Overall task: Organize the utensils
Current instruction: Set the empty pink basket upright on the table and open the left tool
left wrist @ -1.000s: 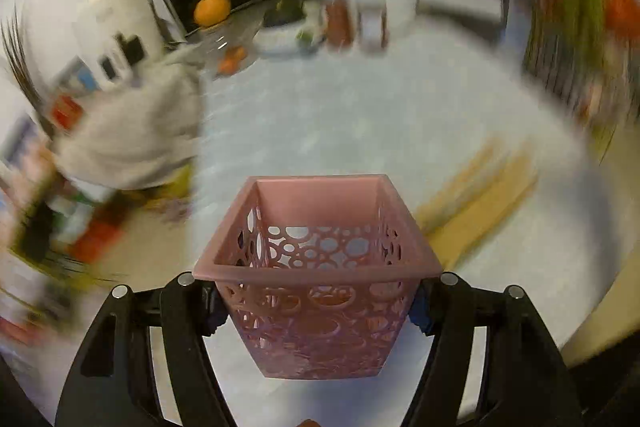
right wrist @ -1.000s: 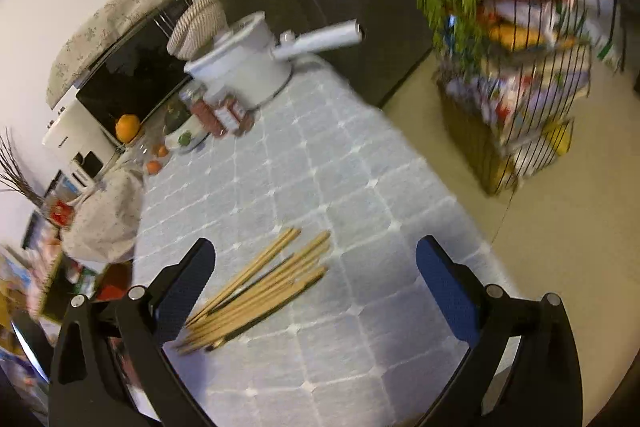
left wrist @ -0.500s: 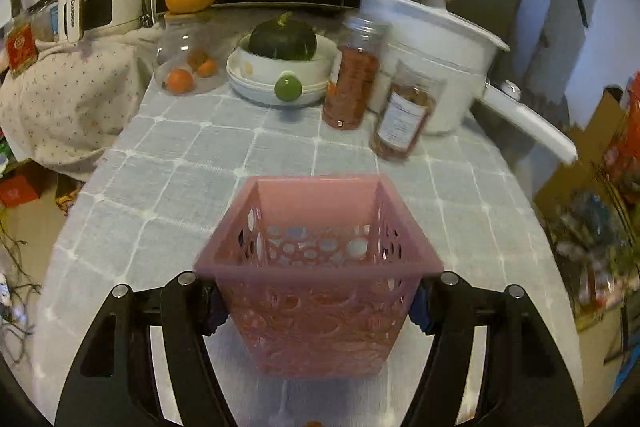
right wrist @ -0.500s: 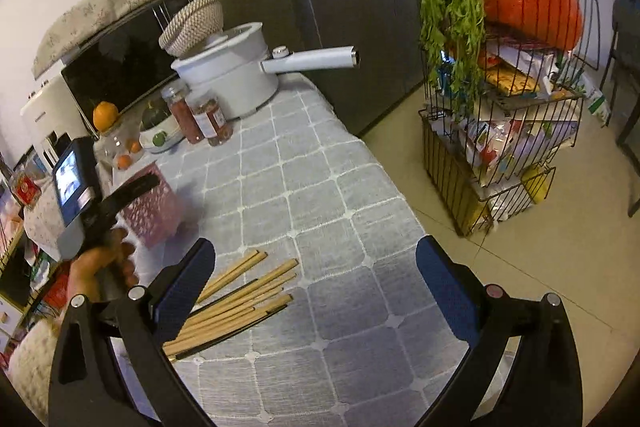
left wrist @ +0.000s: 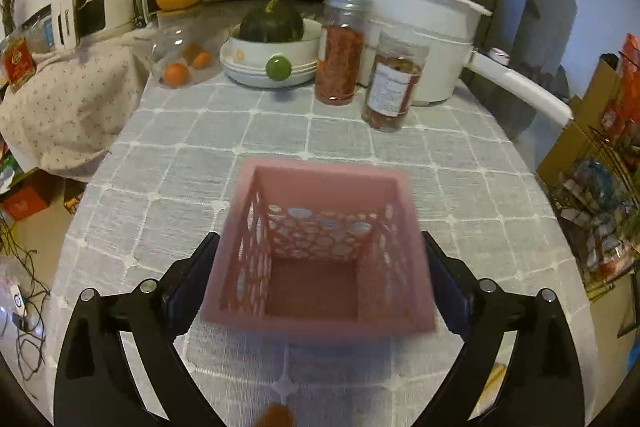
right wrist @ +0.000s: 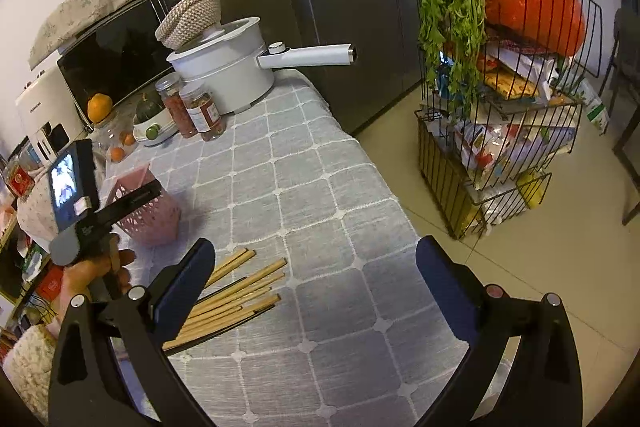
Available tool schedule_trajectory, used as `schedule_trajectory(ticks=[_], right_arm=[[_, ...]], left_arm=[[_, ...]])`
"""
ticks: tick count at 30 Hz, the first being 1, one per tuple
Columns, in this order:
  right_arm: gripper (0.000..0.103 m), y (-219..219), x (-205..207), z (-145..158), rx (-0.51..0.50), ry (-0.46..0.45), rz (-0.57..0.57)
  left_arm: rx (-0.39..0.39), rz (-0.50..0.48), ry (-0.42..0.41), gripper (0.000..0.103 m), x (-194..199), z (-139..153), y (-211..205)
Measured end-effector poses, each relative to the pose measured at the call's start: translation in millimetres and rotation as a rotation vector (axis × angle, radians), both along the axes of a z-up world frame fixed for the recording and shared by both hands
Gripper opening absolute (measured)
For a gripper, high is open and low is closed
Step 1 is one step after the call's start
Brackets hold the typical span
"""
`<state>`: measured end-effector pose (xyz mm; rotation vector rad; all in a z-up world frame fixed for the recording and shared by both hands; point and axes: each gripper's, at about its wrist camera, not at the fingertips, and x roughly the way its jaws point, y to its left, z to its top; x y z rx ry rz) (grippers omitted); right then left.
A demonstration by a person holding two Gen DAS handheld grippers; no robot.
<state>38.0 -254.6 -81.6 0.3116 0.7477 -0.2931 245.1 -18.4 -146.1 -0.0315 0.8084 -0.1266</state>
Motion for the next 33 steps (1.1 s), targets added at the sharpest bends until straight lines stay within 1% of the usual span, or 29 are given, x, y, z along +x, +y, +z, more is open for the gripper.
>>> schedule_trajectory(ticks=[2, 5, 8, 9, 12, 15, 17, 20, 24, 26, 29, 31, 33], right_arm=[[0.098, 1, 0, 0, -0.012, 0.000, 0.000], [0.098, 4, -2, 4, -0.029, -0.022, -0.013], [0.098, 6, -3, 8, -0.029, -0.046, -0.021], [0.098, 7, -6, 10, -0.027, -0.068, -0.029], [0.098, 13, -12, 17, -0.044, -0.118, -0.042], [0.098, 23, -20, 20, -0.056, -0.173, -0.057], [0.098, 31, -23, 22, -0.071, -0.182, -0.040], [0.098, 44, -30, 27, -0.094, -0.192, -0.014], [0.098, 51, -46, 36, -0.136, -0.241, -0.041], [0.098, 48, -52, 40, -0.129, -0.252, -0.047], [0.098, 43, -56, 39, -0.134, -0.210, -0.066], [0.098, 43, -53, 39, -0.146, -0.181, -0.067], [0.098, 45, -54, 39, -0.170, -0.176, -0.067]], left_arm=[[0.018, 0.001, -0.017, 0.096, -6, 8, -1], [0.033, 0.000, -0.025, 0.096, -17, 22, -2], [0.042, -0.010, -0.048, 0.096, -37, 42, -1], [0.044, -0.012, -0.059, 0.096, -45, 49, 0], [0.045, 0.008, -0.088, 0.096, -80, 73, 7], [0.037, 0.034, -0.127, 0.096, -118, 88, 14], [0.030, 0.052, -0.166, 0.096, -142, 98, 17], [-0.014, 0.037, -0.221, 0.096, -172, 116, 22], [0.010, 0.066, -0.245, 0.096, -203, 122, 23], [0.022, 0.074, -0.256, 0.096, -210, 123, 23], [0.065, 0.088, -0.279, 0.096, -219, 125, 25], [0.036, 0.105, -0.267, 0.096, -222, 126, 31], [0.008, 0.104, -0.254, 0.096, -226, 125, 33]])
